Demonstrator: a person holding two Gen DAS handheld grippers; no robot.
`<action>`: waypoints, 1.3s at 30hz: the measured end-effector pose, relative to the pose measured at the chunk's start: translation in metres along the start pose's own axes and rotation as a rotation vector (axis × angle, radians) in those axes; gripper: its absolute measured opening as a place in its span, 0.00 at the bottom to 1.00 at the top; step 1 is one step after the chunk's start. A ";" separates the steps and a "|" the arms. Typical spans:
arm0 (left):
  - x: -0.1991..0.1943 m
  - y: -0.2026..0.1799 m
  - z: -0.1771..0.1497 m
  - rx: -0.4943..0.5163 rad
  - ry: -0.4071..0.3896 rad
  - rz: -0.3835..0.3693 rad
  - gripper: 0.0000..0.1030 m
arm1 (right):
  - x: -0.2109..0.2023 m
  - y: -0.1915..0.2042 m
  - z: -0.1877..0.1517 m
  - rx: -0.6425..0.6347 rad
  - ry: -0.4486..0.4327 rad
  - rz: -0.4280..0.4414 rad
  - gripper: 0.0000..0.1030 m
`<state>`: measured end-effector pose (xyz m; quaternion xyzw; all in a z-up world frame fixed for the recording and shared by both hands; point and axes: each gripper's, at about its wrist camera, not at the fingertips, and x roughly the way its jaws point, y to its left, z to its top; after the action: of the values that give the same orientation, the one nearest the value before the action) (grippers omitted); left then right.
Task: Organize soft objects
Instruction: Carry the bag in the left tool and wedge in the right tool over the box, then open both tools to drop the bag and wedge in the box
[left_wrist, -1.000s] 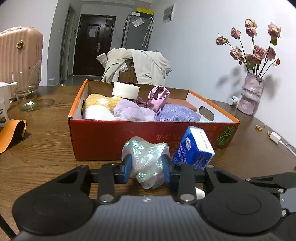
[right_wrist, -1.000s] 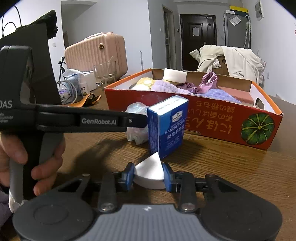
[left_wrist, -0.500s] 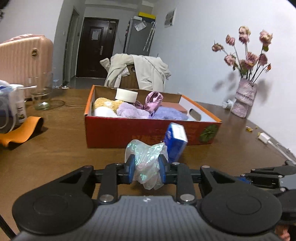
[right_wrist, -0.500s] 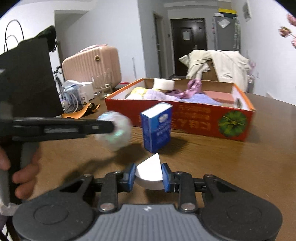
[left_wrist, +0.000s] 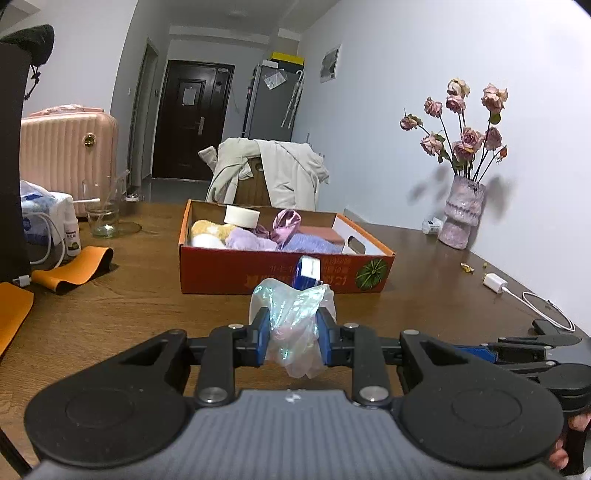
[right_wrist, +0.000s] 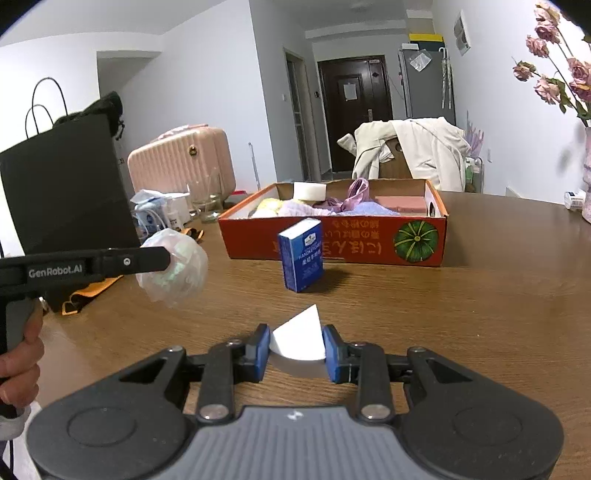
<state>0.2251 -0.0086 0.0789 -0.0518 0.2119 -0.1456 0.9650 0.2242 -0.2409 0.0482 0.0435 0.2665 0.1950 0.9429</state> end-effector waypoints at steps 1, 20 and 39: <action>0.001 -0.001 0.003 0.005 -0.004 0.000 0.26 | -0.001 -0.002 0.002 0.001 -0.006 -0.002 0.29; 0.184 0.022 0.119 0.123 0.081 -0.064 0.27 | 0.159 -0.123 0.182 0.003 -0.019 -0.089 0.32; 0.224 0.055 0.113 0.115 0.122 -0.083 0.72 | 0.249 -0.147 0.194 0.000 0.042 -0.168 0.60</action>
<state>0.4812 -0.0195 0.0840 0.0041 0.2592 -0.2001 0.9449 0.5706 -0.2744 0.0659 0.0169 0.2887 0.1160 0.9502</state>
